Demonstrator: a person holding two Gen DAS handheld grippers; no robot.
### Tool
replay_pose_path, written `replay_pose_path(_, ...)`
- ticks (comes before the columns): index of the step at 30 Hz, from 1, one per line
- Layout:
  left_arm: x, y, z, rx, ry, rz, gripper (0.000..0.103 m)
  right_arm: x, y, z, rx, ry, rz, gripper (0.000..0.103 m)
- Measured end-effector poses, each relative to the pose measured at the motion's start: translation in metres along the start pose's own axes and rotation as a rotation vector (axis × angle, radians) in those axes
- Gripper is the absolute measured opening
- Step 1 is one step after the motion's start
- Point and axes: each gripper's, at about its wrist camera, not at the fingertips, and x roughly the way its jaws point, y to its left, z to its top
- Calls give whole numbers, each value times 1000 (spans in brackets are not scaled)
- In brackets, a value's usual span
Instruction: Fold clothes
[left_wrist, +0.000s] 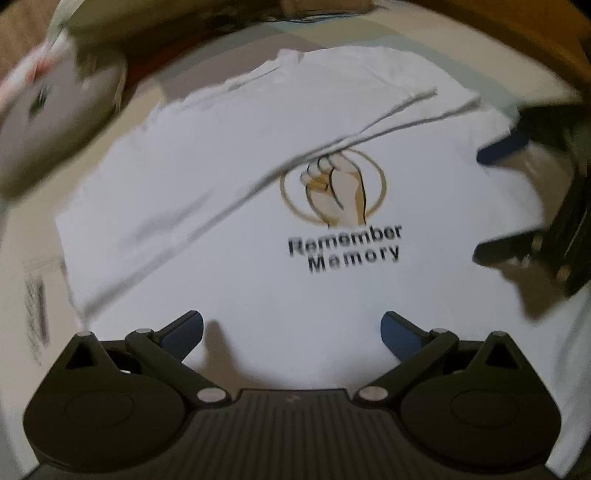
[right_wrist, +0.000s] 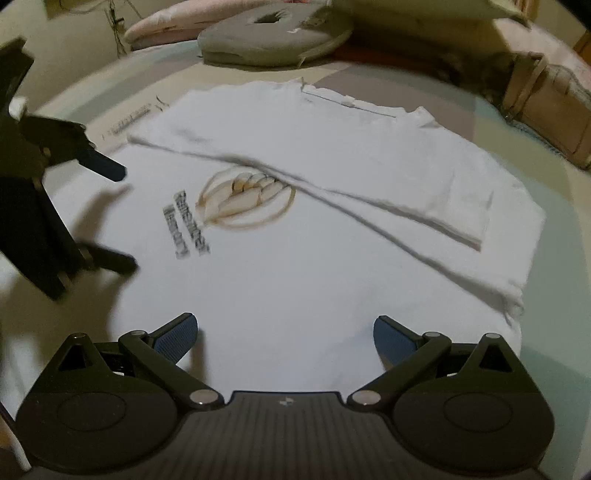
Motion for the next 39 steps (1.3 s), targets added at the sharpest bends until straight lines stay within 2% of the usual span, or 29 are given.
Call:
replay_pose_path(1,-1,5,-7,-36,3,-25,102,-1,4,-4,-5,-8,-18,103)
replay_pose_path(4,-12,13,-33,-45,6,-49,102,-6,12,-13,22,-16,-65,103)
replay_pose_path(7,-27,15,-57,-6,33,-73,102,-14,16,-17,60,32,-109,103)
replay_pose_path(12,-45,18,-84,17,85,-114,102,-31,24,-35,214,155,-176,103)
replay_pose_path(16,-59,20,-103,40,122,-146,102,-42,33,-52,332,186,-212,103)
replay_pose_path(19,-67,15,-98,49,15,-170,102,-43,39,-57,353,168,-240,103)
replay_pose_path(21,-66,10,-104,56,7,-158,102,-43,39,-60,365,154,-240,103)
replay_pose_path(29,-62,-13,-131,87,-9,-104,102,-52,42,-75,297,49,-207,103)
replay_pose_path(33,-70,-20,-135,102,23,-78,101,-58,40,-73,213,74,-144,103)
replay_pose_path(35,-76,-16,-124,81,-29,-53,101,-63,37,-66,174,78,-105,103)
replay_pose_path(39,-68,-8,-101,45,-114,-15,101,-67,32,-52,48,-20,-93,103)
